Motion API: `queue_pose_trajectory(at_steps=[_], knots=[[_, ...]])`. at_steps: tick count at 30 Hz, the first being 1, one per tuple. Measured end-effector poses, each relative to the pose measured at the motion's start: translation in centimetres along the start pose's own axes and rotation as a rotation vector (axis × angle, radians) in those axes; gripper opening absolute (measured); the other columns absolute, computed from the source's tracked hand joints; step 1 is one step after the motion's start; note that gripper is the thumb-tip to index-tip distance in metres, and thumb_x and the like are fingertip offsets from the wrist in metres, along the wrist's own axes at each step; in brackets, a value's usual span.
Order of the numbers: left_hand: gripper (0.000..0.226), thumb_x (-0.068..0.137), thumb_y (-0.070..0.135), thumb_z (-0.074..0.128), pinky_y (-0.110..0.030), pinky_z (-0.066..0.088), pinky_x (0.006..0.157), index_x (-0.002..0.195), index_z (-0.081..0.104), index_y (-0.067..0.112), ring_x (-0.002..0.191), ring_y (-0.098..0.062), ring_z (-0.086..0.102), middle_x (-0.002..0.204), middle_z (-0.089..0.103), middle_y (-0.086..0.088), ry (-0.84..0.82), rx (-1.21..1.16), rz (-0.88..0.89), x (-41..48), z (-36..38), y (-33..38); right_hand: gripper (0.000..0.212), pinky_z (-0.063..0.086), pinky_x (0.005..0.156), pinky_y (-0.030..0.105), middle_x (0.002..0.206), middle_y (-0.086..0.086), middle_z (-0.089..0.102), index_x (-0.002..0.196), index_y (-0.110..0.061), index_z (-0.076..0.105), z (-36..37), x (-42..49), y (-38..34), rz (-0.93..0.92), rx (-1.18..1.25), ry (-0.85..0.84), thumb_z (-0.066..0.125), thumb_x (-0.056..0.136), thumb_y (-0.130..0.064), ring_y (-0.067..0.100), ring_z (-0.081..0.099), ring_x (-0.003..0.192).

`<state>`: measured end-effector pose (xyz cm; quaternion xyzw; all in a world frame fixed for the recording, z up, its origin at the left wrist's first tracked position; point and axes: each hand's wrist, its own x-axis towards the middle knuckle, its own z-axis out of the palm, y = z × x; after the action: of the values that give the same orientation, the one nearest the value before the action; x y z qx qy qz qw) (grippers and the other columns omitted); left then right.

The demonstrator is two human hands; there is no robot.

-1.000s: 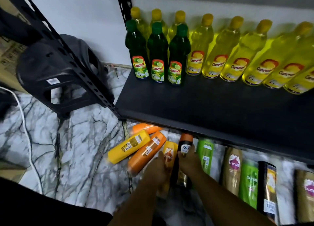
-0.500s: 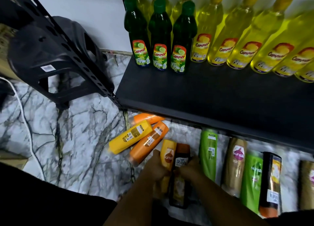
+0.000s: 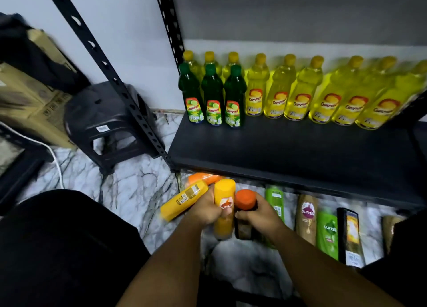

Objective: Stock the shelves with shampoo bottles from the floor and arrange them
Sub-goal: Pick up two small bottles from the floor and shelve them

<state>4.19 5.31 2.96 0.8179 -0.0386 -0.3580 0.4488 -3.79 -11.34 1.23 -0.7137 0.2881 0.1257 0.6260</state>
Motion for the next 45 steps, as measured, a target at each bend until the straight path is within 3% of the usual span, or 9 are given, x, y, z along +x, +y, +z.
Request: queue_pose_trajectory(at_steps=[3, 8, 16, 20, 25, 31, 36, 40, 45], knots=[[0.063, 0.085, 0.008, 0.079, -0.022, 0.055, 0.088, 0.136, 0.051, 0.032, 0.108, -0.015, 0.067, 0.117, 0.072, 0.003, 0.003, 0.000, 0.051, -1.5, 0.3, 0.3, 0.042, 0.052, 0.068, 0.029, 0.090, 0.004, 0.070, 0.097, -0.020, 0.059, -0.3, -1.7, 0.3, -0.066, -0.064, 0.056, 0.089, 0.068, -0.012, 0.017, 0.062, 0.076], [0.053, 0.083, 0.013, 0.082, -0.034, 0.051, 0.103, 0.121, 0.054, 0.036, 0.109, -0.014, 0.066, 0.117, 0.071, 0.007, 0.043, 0.079, 0.135, -3.3, 0.6, 0.2, 0.042, 0.050, 0.068, 0.026, 0.091, -0.004, 0.069, 0.101, -0.025, 0.060, -1.1, -3.4, -0.2, -0.148, -0.250, 0.068, 0.089, 0.071, -0.022, 0.018, 0.063, 0.083], [0.086, 0.065, 0.033, 0.071, -0.042, 0.054, 0.093, 0.147, 0.048, 0.024, 0.115, -0.026, 0.062, 0.127, 0.066, -0.002, 0.104, 0.368, 0.128, -3.7, 1.0, -2.0, 0.039, 0.050, 0.073, 0.029, 0.098, 0.004, 0.071, 0.107, -0.024, 0.059, -0.4, -5.1, -0.4, -0.216, -0.595, 0.026, 0.080, 0.074, -0.022, 0.025, 0.066, 0.090], [0.072, 0.080, 0.025, 0.078, -0.038, 0.052, 0.093, 0.145, 0.048, 0.019, 0.112, -0.027, 0.062, 0.125, 0.066, -0.005, 0.131, 0.460, 0.147, -4.5, 1.0, -1.4, 0.038, 0.045, 0.070, 0.027, 0.101, 0.006, 0.070, 0.108, -0.026, 0.054, 0.0, -5.3, -0.3, -0.229, -0.646, 0.042, 0.076, 0.077, -0.024, 0.029, 0.066, 0.092], [0.055, 0.079, 0.018, 0.081, -0.036, 0.053, 0.092, 0.131, 0.061, 0.022, 0.110, -0.021, 0.063, 0.117, 0.068, 0.000, 0.160, 0.317, 0.116, -4.7, 0.9, -2.1, 0.039, 0.045, 0.071, 0.031, 0.095, 0.002, 0.066, 0.103, -0.026, 0.050, -0.1, -5.3, -0.2, -0.223, -0.556, 0.131, 0.079, 0.078, -0.023, 0.026, 0.062, 0.086], [0.028, 0.084, 0.030, 0.080, -0.042, 0.058, 0.090, 0.107, 0.065, 0.032, 0.098, -0.013, 0.068, 0.103, 0.073, 0.008, 0.264, -0.074, 0.163, -5.9, -1.9, 3.1, 0.031, 0.051, 0.084, 0.036, 0.099, -0.007, 0.068, 0.106, -0.028, 0.060, -0.1, -6.0, -4.6, -0.259, -0.001, 0.307, 0.079, 0.083, -0.020, 0.020, 0.065, 0.098], [0.033, 0.090, 0.027, 0.078, -0.020, 0.057, 0.077, 0.116, 0.060, 0.035, 0.093, 0.004, 0.068, 0.114, 0.069, 0.012, 0.374, -0.297, 0.410, -8.8, -5.7, 12.9, 0.024, 0.050, 0.085, 0.028, 0.101, -0.005, 0.072, 0.107, -0.026, 0.065, -1.6, -8.7, -14.4, -0.538, 0.307, 0.305, 0.076, 0.087, -0.017, 0.011, 0.067, 0.100], [0.036, 0.087, 0.039, 0.077, -0.033, 0.059, 0.087, 0.120, 0.063, 0.034, 0.104, -0.007, 0.070, 0.112, 0.074, 0.010, 0.423, -0.368, 0.673, -13.3, -9.2, 21.5, 0.026, 0.052, 0.099, 0.044, 0.112, -0.007, 0.072, 0.114, -0.035, 0.065, -3.8, -11.6, -23.8, -0.780, 0.369, 0.264, 0.073, 0.090, -0.028, 0.013, 0.066, 0.110], [0.038, 0.087, 0.043, 0.067, -0.023, 0.058, 0.076, 0.122, 0.063, 0.027, 0.100, -0.009, 0.073, 0.107, 0.076, 0.006, 0.466, -0.438, 0.982, -19.8, -13.7, 31.7, 0.034, 0.051, 0.102, 0.040, 0.113, -0.014, 0.070, 0.118, -0.038, 0.062, -6.3, -16.6, -34.9, -1.082, 0.295, 0.289, 0.067, 0.086, -0.046, 0.003, 0.064, 0.109]])
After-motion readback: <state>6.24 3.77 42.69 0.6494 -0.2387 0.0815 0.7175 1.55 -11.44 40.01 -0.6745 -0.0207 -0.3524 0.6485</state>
